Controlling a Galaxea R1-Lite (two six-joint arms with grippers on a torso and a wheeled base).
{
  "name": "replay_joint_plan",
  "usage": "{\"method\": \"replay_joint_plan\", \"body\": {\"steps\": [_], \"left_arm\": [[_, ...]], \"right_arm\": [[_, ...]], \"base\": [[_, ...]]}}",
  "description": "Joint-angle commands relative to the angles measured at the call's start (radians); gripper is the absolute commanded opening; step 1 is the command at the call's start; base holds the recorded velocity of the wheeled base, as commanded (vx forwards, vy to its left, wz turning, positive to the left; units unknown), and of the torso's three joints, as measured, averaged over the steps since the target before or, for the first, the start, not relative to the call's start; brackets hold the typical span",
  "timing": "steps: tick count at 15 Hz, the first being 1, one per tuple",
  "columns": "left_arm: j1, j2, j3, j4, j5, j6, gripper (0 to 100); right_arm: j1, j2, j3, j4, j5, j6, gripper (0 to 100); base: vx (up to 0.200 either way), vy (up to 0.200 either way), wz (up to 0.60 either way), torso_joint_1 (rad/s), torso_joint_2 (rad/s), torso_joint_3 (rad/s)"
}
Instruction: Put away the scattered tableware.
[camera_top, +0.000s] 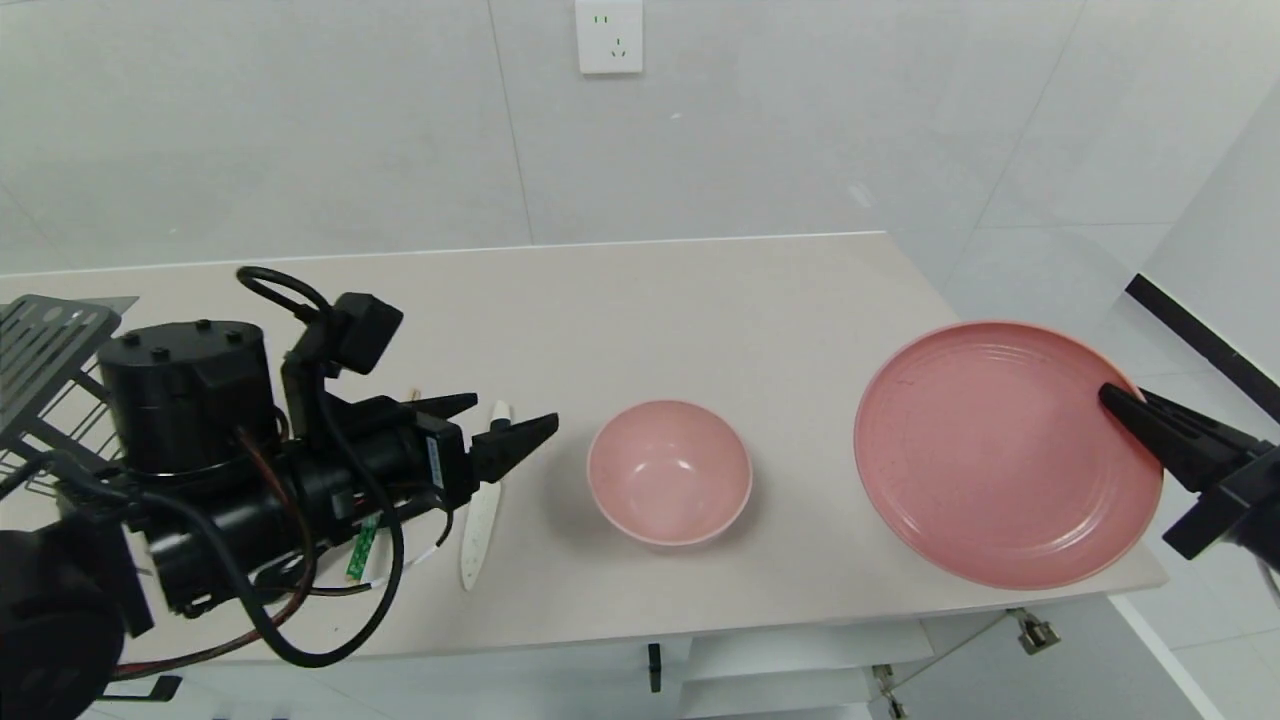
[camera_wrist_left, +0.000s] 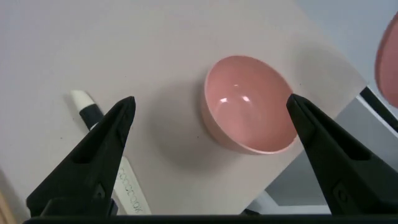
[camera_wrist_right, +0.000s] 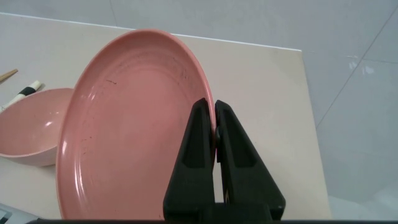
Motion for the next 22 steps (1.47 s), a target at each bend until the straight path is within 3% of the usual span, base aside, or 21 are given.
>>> {"method": "replay_joint_plan", "body": {"steps": [1, 5, 9, 13, 22], "left_arm": [[-0.044, 0.086, -0.009, 0.007, 0.006, -0.001, 100], [-0.069, 0.194, -0.073, -0.007, 0.05, 0.003, 100], [-0.076, 0.254, -0.163, 0.008, 0.057, 0.009, 100], [-0.072, 0.369, -0.236, 0.019, 0.058, 0.064, 100], [-0.092, 0.418, -0.243, 0.035, 0.061, 0.073, 100]], "right_arm": [[-0.001, 0.002, 0.0, -0.001, 0.001, -0.001, 0], [-0.003, 0.002, 0.003, -0.001, 0.001, -0.002, 0], [-0.004, 0.002, 0.005, -0.001, 0.001, -0.002, 0], [-0.004, 0.002, 0.005, -0.001, 0.001, -0.002, 0], [-0.006, 0.002, 0.005, -0.001, 0.001, -0.002, 0]], "base": [[0.0, 0.0, 0.0, 0.0, 0.0, 0.0], [0.0, 0.0, 0.0, 0.0, 0.0, 0.0], [0.0, 0.0, 0.0, 0.0, 0.0, 0.0], [0.0, 0.0, 0.0, 0.0, 0.0, 0.0], [0.0, 0.0, 0.0, 0.0, 0.0, 0.0]]}}
